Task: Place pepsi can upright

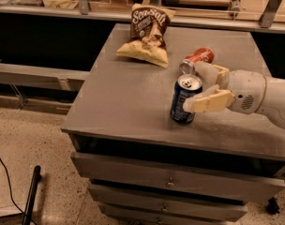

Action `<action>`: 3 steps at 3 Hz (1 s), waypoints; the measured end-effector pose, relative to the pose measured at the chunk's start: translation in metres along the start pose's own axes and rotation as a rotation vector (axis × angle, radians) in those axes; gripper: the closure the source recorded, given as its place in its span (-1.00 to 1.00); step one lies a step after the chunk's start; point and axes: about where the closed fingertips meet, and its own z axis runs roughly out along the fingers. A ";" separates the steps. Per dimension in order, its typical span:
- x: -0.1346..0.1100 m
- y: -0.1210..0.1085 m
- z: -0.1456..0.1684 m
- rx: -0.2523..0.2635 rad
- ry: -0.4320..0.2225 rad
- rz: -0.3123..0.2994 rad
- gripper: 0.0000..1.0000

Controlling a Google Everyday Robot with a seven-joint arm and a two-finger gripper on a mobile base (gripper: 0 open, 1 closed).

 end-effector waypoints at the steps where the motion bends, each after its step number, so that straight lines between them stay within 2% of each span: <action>1: -0.004 -0.004 -0.024 0.061 0.044 -0.063 -1.00; 2: -0.011 -0.006 -0.052 0.107 0.032 -0.151 -1.00; 3: -0.011 -0.005 -0.055 0.111 0.032 -0.169 -1.00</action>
Offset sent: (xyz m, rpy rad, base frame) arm -0.0201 -0.0935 0.0174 -0.1297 -0.2504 -0.1675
